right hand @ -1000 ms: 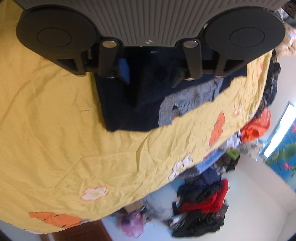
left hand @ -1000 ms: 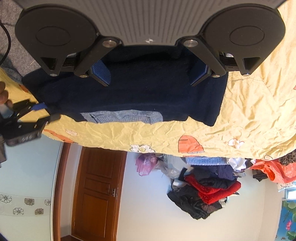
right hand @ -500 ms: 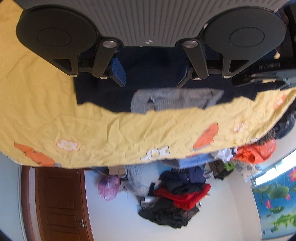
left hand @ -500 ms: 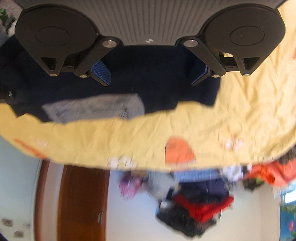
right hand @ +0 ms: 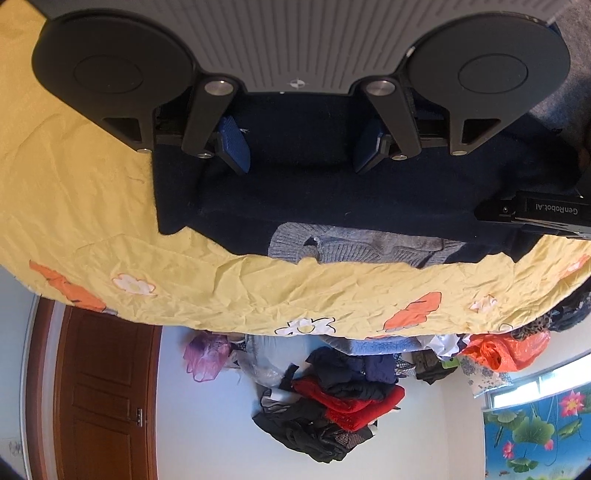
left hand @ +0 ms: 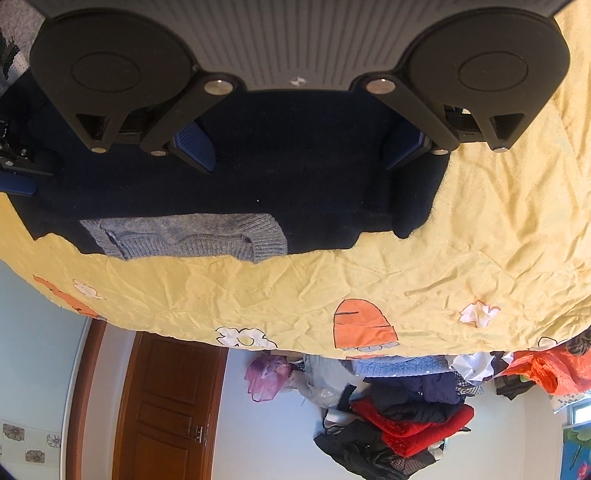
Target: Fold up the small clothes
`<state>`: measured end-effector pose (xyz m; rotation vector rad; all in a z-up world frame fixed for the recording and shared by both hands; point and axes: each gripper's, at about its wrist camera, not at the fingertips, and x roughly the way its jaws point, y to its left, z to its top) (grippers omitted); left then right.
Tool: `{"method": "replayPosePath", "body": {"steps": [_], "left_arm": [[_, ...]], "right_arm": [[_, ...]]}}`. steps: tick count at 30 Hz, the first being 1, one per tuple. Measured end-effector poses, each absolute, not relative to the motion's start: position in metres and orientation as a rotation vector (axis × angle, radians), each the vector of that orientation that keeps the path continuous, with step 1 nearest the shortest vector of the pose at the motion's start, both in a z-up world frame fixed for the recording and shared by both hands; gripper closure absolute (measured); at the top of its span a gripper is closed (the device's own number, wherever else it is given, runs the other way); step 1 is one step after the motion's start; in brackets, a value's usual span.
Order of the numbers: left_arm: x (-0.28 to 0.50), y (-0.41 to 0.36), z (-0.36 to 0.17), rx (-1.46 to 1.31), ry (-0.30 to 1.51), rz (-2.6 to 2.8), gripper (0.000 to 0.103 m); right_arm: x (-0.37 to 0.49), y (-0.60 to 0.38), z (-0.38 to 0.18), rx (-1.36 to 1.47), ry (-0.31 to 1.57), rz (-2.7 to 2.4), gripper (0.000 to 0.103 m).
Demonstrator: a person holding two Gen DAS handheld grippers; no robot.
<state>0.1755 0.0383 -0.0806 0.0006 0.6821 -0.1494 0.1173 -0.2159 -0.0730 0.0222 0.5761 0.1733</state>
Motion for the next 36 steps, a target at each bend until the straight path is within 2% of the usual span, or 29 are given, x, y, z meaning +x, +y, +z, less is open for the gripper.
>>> {"method": "replayPosePath", "body": {"steps": [6,9,15,22,32,36], "left_arm": [[0.175,0.040,-0.081,-0.005,0.680,-0.150,0.004],[0.175,0.039,-0.081,-0.005,0.681,-0.150,0.004],[0.175,0.039,-0.081,-0.003,0.680,-0.148,0.004],[0.175,0.039,-0.080,-0.008,0.680,-0.150,0.004],[0.169,0.037,-0.079,0.016,0.674,-0.118,0.004],[0.143,0.037,-0.063,0.004,0.686,-0.111,0.004]], "right_arm": [[0.112,-0.201,-0.058,0.045,0.540,0.153,0.033],[0.124,-0.196,-0.068,0.019,0.604,0.129,0.029],[0.123,-0.192,-0.078,-0.009,0.595,0.127,0.022],[0.098,-0.198,-0.068,0.062,0.583,0.083,0.022],[0.075,-0.212,-0.081,0.079,0.618,0.066,0.010],[0.077,-0.206,-0.083,0.044,0.628,0.060,0.009]]}}
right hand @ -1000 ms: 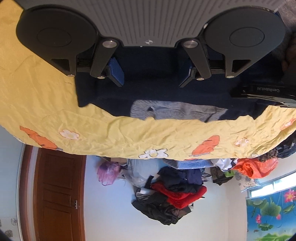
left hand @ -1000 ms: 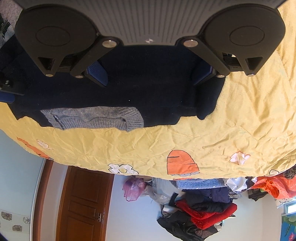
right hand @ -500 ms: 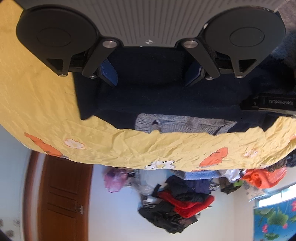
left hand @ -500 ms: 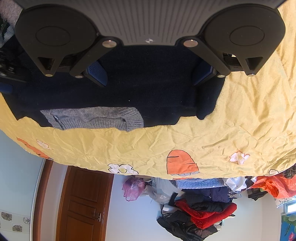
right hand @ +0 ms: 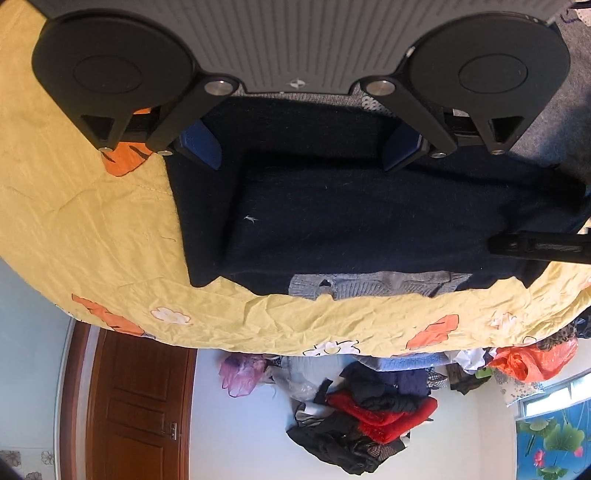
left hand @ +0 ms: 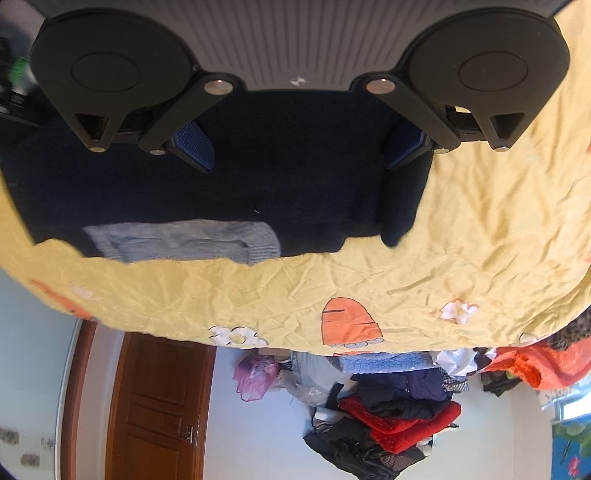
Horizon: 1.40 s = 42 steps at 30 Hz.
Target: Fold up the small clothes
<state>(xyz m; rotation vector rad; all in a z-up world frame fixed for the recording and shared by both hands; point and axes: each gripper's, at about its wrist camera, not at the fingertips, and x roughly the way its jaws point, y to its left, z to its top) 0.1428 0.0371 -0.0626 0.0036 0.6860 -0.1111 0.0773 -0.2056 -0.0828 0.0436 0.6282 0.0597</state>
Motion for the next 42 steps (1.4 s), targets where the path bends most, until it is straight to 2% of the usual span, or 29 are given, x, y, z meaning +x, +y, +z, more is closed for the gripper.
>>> {"method": "replayPosePath", "body": {"steps": [4,8,10,17,24,29,36,40,42], "left_arm": [[0.094,0.037,-0.053,-0.031,0.685,-0.137,0.004],[0.060,0.033,-0.073,-0.038,0.751,-0.184,0.004],[0.048,0.028,-0.081,0.022,0.709,-0.172,0.004],[0.050,0.022,-0.084,0.062,0.710,-0.174,0.000],[0.050,0.021,-0.084,0.065,0.709,-0.173,0.000],[0.047,0.019,-0.083,0.083,0.714,-0.157,0.000],[-0.001,0.022,-0.067,0.064,0.709,-0.144,0.000],[-0.017,0.022,-0.076,0.054,0.754,-0.167,0.000],[-0.025,0.019,-0.081,0.101,0.715,-0.168,0.000]], "right_arm": [[0.077,-0.210,-0.083,0.072,0.622,0.069,0.008],[0.077,-0.208,-0.083,0.057,0.625,0.065,0.007],[0.077,-0.207,-0.083,0.051,0.627,0.061,0.007],[0.047,-0.203,-0.078,0.037,0.641,0.034,0.001],[-0.002,-0.206,-0.084,0.044,0.675,0.038,0.000],[0.003,-0.202,-0.086,0.024,0.678,0.032,0.000],[-0.009,-0.206,-0.084,0.040,0.647,0.027,0.000],[-0.018,-0.204,-0.080,-0.001,0.596,0.017,0.000],[-0.018,-0.204,-0.077,-0.019,0.577,0.024,0.000]]}}
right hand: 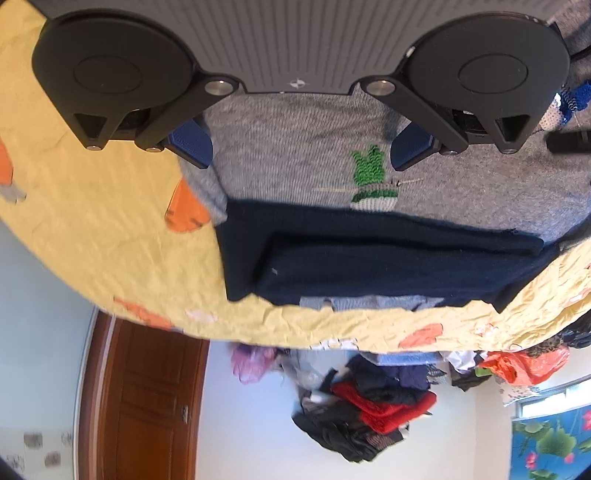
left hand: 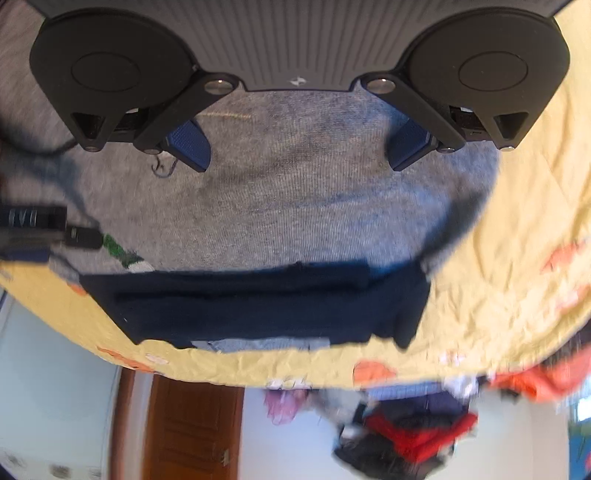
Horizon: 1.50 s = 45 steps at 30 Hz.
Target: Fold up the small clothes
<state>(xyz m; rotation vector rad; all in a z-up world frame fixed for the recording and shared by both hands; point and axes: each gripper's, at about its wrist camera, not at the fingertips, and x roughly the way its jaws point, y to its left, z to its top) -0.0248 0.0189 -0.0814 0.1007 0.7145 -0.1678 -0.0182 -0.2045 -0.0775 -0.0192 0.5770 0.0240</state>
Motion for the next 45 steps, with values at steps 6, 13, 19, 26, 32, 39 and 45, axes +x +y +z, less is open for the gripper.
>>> {"method": "replayPosePath", "body": {"steps": [6,13,19,26,32,39,45], "left_arm": [[-0.024,0.019,-0.084,0.087,0.712,-0.170,0.000],[-0.024,0.019,-0.084,0.084,0.711,-0.170,0.000],[-0.024,0.019,-0.084,0.085,0.711,-0.170,0.000],[-0.024,0.019,-0.084,0.085,0.711,-0.170,0.000],[-0.024,0.019,-0.084,0.085,0.711,-0.170,0.000],[-0.024,0.019,-0.084,0.086,0.712,-0.170,0.000],[-0.032,0.020,-0.079,0.098,0.719,-0.149,0.000]], "right_arm": [[-0.012,-0.207,-0.075,-0.030,0.597,0.017,0.000],[-0.018,-0.209,-0.083,0.034,0.690,0.068,0.000],[-0.034,-0.205,-0.083,-0.018,0.674,0.078,0.000],[-0.037,-0.205,-0.082,0.003,0.710,0.074,0.000],[-0.069,-0.201,-0.084,0.000,0.699,0.092,0.000],[-0.096,-0.201,-0.086,-0.013,0.676,0.111,0.000],[-0.097,-0.200,-0.084,-0.027,0.691,0.111,0.000]]}}
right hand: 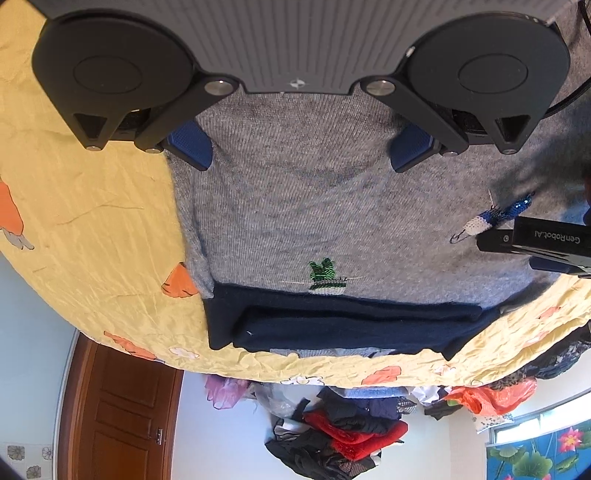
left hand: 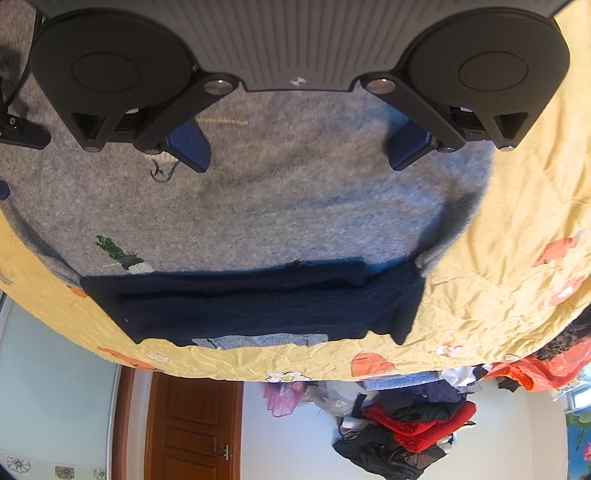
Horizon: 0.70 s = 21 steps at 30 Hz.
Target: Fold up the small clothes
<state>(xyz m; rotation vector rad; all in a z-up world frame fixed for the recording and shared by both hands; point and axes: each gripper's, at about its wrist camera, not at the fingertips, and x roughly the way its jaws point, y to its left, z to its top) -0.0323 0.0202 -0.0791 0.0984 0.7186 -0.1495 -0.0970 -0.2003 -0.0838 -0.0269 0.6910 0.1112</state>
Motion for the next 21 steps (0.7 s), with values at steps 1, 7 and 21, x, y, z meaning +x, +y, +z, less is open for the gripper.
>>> {"method": "replayPosePath", "body": {"steps": [1,7,21], "left_arm": [[-0.036,0.020,-0.077,0.104,0.722,-0.150,0.000],[-0.065,0.021,-0.072,0.104,0.765,-0.168,0.000],[-0.089,0.025,-0.074,0.127,0.767,-0.154,0.000]], "right_arm": [[-0.099,-0.201,-0.084,-0.027,0.695,0.113,0.000],[-0.113,-0.206,-0.083,-0.011,0.715,0.128,0.000],[-0.125,-0.205,-0.079,-0.027,0.763,0.150,0.000]]}}
